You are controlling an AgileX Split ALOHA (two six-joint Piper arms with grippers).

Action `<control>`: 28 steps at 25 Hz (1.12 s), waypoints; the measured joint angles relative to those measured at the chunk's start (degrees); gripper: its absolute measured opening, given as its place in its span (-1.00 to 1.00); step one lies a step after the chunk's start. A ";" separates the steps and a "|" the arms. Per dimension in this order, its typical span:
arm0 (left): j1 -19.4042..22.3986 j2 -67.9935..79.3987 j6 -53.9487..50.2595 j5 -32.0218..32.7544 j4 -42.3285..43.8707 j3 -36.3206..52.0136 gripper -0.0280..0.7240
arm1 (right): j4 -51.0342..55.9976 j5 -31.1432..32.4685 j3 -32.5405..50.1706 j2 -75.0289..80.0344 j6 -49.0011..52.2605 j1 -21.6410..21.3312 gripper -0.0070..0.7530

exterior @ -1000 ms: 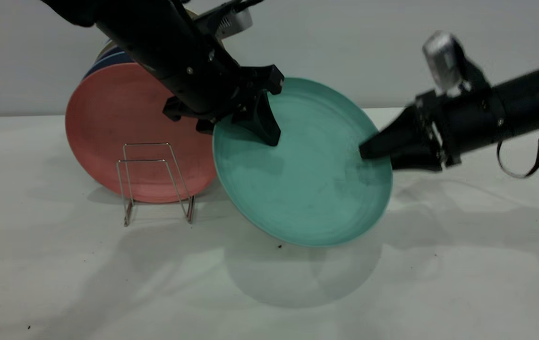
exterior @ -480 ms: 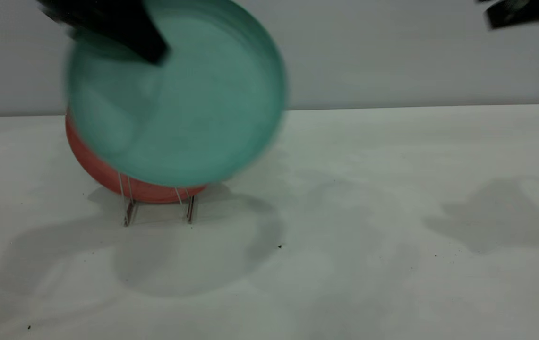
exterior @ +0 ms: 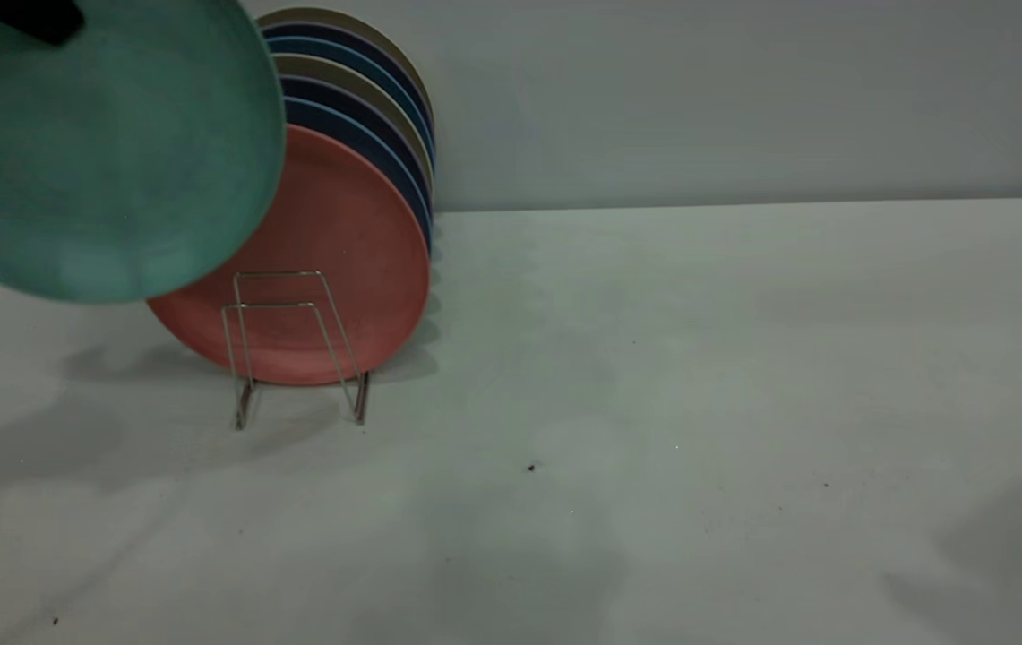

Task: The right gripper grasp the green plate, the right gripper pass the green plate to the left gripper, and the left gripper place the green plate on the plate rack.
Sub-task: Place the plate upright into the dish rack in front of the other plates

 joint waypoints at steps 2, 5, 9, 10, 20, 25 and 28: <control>0.00 0.00 8.87 -2.15 -2.73 0.00 -0.09 | -0.96 0.24 5.81 -5.37 1.11 0.00 0.28; 0.00 0.00 22.10 -4.17 -9.55 0.00 -0.09 | -2.99 0.39 13.62 -12.36 3.44 0.00 0.28; -0.21 0.00 31.98 -3.32 -16.91 0.00 -0.09 | -7.04 0.43 21.30 -21.50 8.26 0.00 0.28; -0.24 0.00 32.60 -2.90 -17.34 0.00 -0.09 | -8.65 0.37 22.60 -23.96 9.47 0.00 0.28; -1.32 2.83 32.72 -0.25 -16.85 0.00 -0.09 | -22.00 0.32 24.88 -44.92 19.40 0.00 0.28; -2.41 4.78 32.72 -2.29 -16.90 0.00 -0.09 | -23.46 0.32 24.88 -49.85 22.05 0.00 0.28; -2.41 6.05 32.72 -2.84 -16.90 0.00 -0.09 | -23.83 0.32 24.88 -50.61 22.37 0.00 0.28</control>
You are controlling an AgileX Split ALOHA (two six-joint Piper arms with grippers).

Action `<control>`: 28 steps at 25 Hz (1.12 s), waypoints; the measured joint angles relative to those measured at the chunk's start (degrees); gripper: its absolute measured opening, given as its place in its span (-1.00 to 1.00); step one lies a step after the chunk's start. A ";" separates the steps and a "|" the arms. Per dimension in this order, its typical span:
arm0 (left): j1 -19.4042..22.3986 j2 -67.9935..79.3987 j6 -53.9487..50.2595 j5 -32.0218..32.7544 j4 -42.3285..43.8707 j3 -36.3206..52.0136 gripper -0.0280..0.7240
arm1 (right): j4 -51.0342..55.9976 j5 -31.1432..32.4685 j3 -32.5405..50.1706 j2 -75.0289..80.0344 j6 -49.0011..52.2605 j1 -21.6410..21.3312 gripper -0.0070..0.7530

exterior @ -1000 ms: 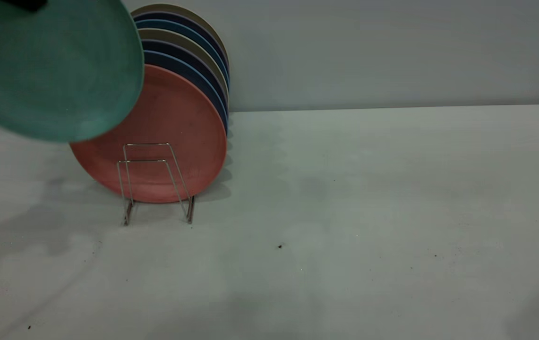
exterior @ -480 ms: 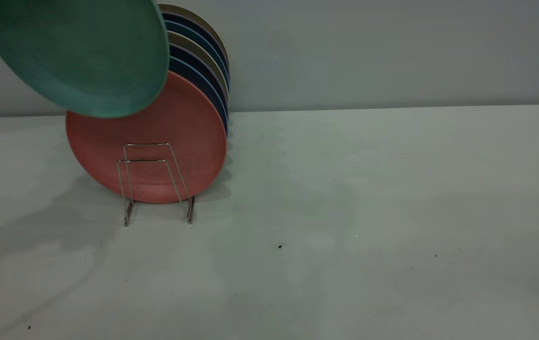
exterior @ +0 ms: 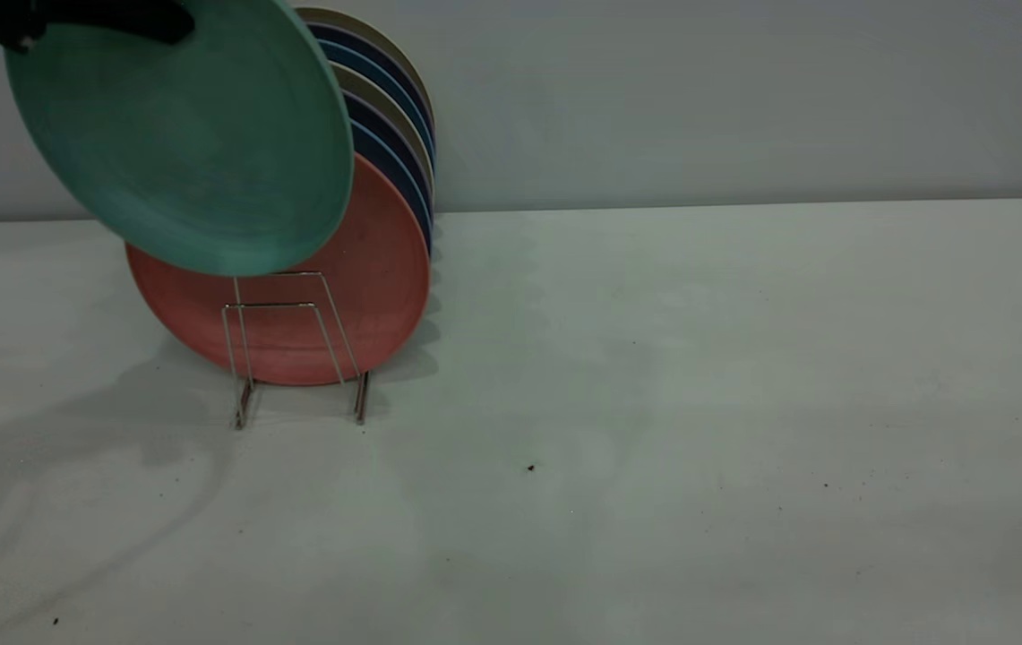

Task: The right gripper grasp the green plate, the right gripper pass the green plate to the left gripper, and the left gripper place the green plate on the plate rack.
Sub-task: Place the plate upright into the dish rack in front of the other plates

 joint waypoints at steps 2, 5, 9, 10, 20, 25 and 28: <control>0.00 0.70 0.00 -0.42 0.00 0.00 -0.09 | -0.23 0.00 0.00 -0.17 0.13 0.00 0.28; 0.00 1.39 0.00 -0.61 0.00 0.00 -0.09 | -0.27 0.00 0.00 -0.36 0.18 0.00 0.28; 0.00 2.14 0.00 -0.80 0.00 0.00 -0.09 | -0.27 -0.11 0.00 -0.36 0.18 0.00 0.28; 0.00 2.41 0.00 -0.80 -0.05 0.00 -0.09 | -0.27 -0.16 0.00 -0.36 0.18 0.00 0.28; -0.10 3.73 0.00 -1.17 -1.91 0.00 -0.09 | -0.34 -0.52 0.00 -0.36 0.19 0.00 0.28; -0.10 5.09 0.00 -1.41 -2.22 0.00 -0.09 | -0.34 -0.52 0.00 -0.36 0.19 0.00 0.28; -0.10 5.75 0.00 -1.41 -2.29 0.00 -0.09 | -0.37 -0.57 0.00 -0.36 0.32 0.00 0.28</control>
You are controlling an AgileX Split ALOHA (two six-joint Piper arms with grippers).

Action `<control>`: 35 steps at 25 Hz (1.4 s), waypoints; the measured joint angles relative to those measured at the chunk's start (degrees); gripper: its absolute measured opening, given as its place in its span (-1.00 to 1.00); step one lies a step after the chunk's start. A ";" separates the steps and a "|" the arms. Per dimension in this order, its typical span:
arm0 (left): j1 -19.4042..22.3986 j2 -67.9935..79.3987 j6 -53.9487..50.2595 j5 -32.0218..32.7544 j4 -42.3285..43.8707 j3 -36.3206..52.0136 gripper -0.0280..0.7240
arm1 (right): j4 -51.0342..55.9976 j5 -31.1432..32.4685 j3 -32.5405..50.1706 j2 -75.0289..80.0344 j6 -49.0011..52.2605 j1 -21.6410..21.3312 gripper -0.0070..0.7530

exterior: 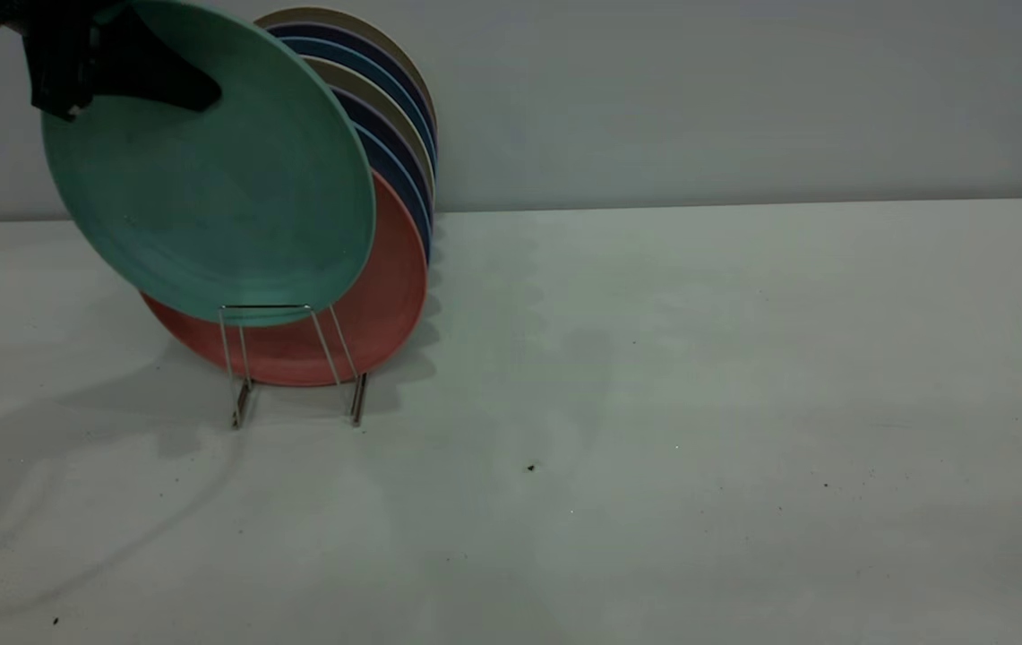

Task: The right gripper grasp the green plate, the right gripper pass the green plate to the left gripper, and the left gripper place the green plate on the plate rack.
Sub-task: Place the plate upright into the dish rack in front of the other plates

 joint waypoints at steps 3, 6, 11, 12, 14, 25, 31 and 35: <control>0.00 0.29 0.00 0.00 0.00 0.00 -0.09 | -0.16 0.00 0.00 0.00 0.00 0.00 0.28; 0.00 0.37 0.00 0.00 0.00 0.00 -0.09 | -0.55 0.00 0.00 0.00 0.00 0.00 0.28; 0.00 0.44 -0.36 0.00 0.00 0.00 -0.09 | -0.67 0.00 0.00 0.00 0.00 0.00 0.28; 0.00 0.46 -0.83 -0.03 0.11 0.00 -0.09 | -0.67 0.00 0.00 0.00 0.00 0.00 0.28; 0.00 0.46 -1.63 -0.03 0.23 0.00 -0.09 | -0.67 0.00 0.00 0.00 0.00 0.00 0.28; 0.00 0.46 -5.74 1.79 0.41 0.00 0.31 | -0.72 0.00 0.00 0.00 0.06 0.00 0.28; 0.00 -1.46 -8.12 2.39 1.36 0.05 0.33 | -0.72 0.00 0.00 0.00 0.06 0.00 0.28; 0.00 -4.67 -10.35 3.12 2.25 0.05 0.33 | -0.72 0.00 0.00 0.00 0.06 0.00 0.28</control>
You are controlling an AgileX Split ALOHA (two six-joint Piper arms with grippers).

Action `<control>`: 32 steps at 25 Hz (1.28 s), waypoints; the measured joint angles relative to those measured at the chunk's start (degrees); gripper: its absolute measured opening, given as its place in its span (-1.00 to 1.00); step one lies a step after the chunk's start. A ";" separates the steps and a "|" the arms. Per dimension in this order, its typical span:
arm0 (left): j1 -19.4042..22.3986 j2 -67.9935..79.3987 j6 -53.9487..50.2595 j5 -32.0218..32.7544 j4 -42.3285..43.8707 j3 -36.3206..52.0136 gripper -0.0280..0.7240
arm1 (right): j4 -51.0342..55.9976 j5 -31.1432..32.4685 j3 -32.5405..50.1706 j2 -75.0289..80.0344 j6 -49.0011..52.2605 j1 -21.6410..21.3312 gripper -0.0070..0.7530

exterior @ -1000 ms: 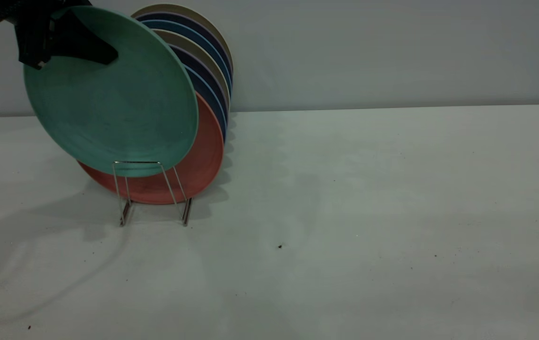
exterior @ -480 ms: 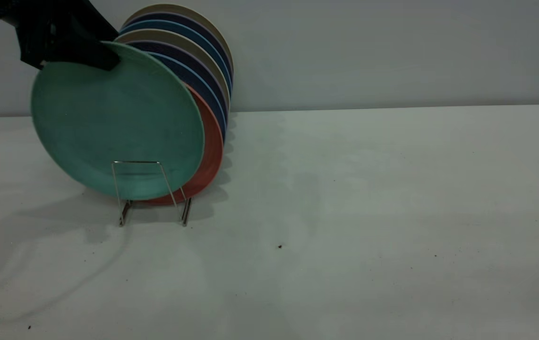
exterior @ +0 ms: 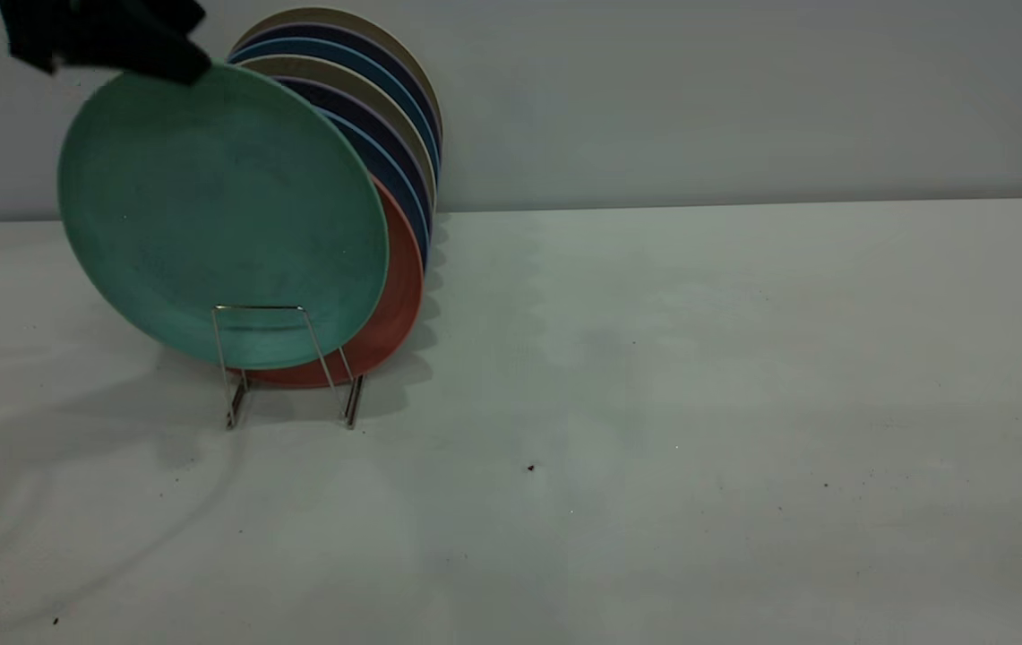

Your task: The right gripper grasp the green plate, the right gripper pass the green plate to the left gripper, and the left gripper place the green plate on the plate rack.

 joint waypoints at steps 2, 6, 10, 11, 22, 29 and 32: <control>0.00 -1.46 -1.06 0.13 0.91 0.00 0.33 | 0.00 0.00 0.00 0.00 0.00 0.00 0.28; 0.00 -2.39 -1.66 0.38 1.54 0.00 0.33 | 0.00 -0.19 0.00 0.00 0.00 0.00 0.28; 0.00 -2.85 -2.91 0.43 2.53 0.00 0.33 | 0.00 -0.25 0.00 0.00 0.00 0.00 0.28; 0.00 -3.25 -3.20 0.43 2.64 0.00 0.33 | 0.00 -0.20 0.00 0.00 0.00 0.00 0.28; 0.00 -17.82 -31.85 2.17 12.91 0.00 0.33 | -10.20 0.25 0.00 0.00 6.76 8.57 0.28; 0.00 -30.77 -69.38 22.36 34.09 0.00 0.33 | -17.24 -3.38 4.18 0.00 14.43 18.36 0.28; 0.00 -35.71 -77.84 26.69 37.76 0.05 0.33 | -19.18 -3.82 6.80 0.00 17.03 20.91 0.28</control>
